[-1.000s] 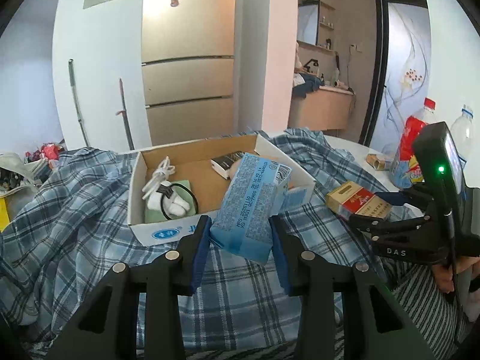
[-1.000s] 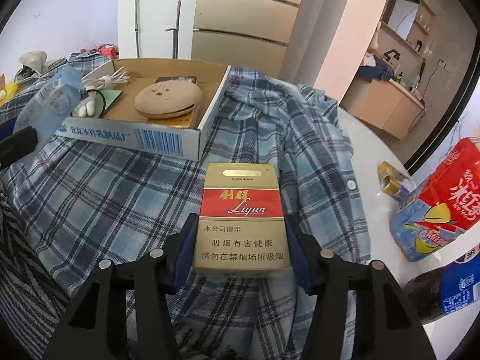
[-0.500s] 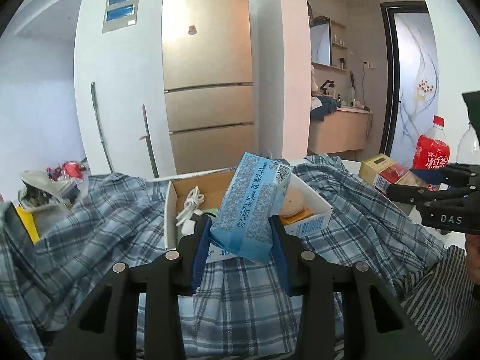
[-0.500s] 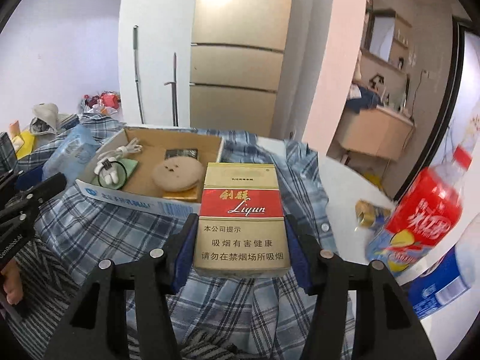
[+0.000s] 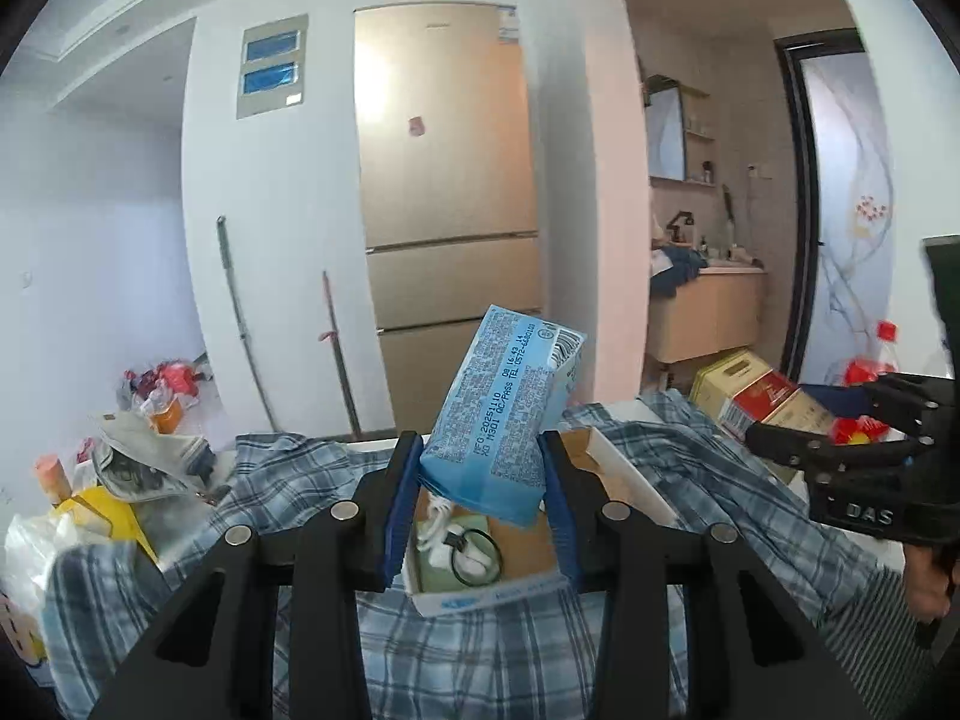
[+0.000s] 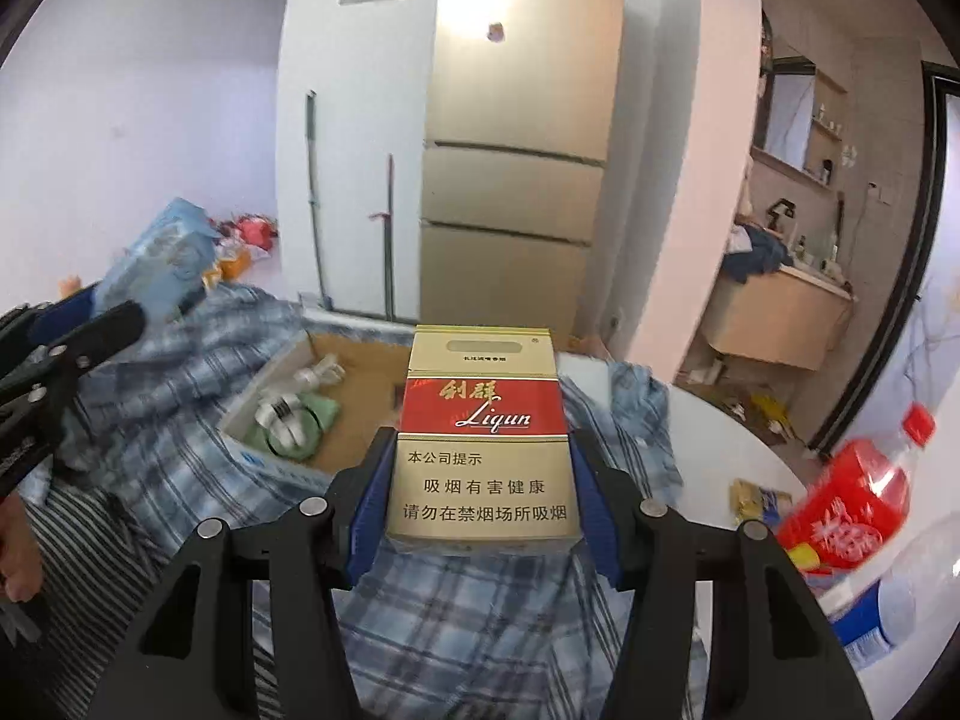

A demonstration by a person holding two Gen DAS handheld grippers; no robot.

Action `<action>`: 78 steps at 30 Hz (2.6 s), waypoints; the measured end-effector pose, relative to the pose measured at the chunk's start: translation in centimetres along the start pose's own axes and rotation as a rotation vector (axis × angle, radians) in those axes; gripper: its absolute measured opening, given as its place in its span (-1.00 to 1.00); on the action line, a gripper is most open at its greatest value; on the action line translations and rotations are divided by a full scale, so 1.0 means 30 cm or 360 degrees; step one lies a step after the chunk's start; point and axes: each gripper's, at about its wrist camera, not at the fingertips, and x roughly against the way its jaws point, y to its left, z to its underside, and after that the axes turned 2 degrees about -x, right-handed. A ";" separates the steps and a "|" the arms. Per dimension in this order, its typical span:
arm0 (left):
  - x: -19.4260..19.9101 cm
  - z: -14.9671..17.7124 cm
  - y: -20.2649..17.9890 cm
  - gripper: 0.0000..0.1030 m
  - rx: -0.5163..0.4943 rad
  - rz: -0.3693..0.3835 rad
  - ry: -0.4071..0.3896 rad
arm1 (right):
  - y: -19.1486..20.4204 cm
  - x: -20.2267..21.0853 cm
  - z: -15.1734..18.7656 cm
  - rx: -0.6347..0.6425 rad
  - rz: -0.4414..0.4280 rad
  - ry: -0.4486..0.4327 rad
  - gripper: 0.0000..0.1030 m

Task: Organize soft objects
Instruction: 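Carry the blue packet with the left tool while the right tool carries the Liqun pack over the box, then lower and release the blue packet with the left tool while the right tool releases the Liqun pack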

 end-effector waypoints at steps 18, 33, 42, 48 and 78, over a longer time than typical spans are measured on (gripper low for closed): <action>-0.105 -0.253 0.050 -0.20 0.0221 -0.0083 0.0010 | 0.074 -0.112 -0.267 -0.0301 -0.0107 -0.0106 0.06; -0.348 -0.140 0.181 -0.20 0.0311 -0.0092 0.0291 | 0.190 -0.424 -0.125 -0.0285 -0.0218 0.0187 0.07; -0.494 -0.055 0.196 -0.20 0.0293 -0.0083 0.0512 | 0.295 -0.598 0.005 -0.0121 -0.0229 0.0433 0.07; -0.562 -0.011 0.231 -0.20 0.0341 -0.0058 0.0633 | 0.283 -0.661 0.056 -0.0176 -0.0296 0.0584 0.07; -0.713 0.126 0.194 -0.20 0.0398 0.0115 0.0673 | 0.045 -0.659 -0.023 -0.0371 0.0067 0.0435 0.24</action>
